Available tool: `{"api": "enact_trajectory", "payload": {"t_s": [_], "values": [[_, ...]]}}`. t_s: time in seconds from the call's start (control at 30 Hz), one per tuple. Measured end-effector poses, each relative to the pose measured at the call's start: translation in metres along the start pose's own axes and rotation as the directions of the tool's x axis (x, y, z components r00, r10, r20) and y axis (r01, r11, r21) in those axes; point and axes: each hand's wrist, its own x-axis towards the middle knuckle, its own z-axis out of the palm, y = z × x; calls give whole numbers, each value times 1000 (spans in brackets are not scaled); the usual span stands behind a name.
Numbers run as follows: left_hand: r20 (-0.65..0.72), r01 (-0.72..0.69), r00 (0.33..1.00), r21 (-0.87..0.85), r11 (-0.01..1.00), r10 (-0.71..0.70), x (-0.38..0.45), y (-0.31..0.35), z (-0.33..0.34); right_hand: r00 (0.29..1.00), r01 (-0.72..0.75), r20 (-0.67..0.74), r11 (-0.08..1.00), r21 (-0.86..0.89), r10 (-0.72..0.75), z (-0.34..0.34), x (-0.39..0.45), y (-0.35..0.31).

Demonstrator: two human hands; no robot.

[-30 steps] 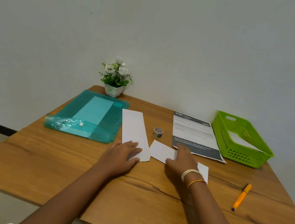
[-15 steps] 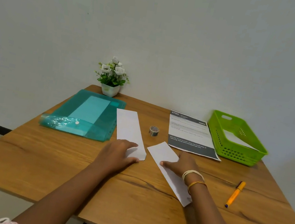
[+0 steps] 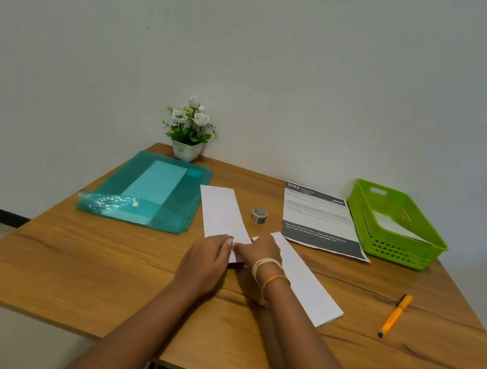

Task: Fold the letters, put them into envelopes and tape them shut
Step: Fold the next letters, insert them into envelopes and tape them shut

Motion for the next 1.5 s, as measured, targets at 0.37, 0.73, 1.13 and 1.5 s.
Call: {"api": "enact_trajectory", "payload": {"t_s": [0.37, 0.73, 1.13, 1.5], "values": [[-188, 142, 956, -373, 917, -225, 5, -2, -12, 762, 393, -481, 900, -189, -433, -16, -17, -15], [540, 535, 750, -835, -130, -381, 21, 9, -15, 659, 611, -248, 698, -374, -710, 29, -39, 16], [540, 555, 728, -826, -100, -423, 18, 2, -15, 707, 687, -144, 721, -91, -692, 10, -38, 41], [562, 555, 734, -820, -141, -380, 17, -5, -13, 713, 681, -63, 710, -179, -699, 9, -37, 27]]}}
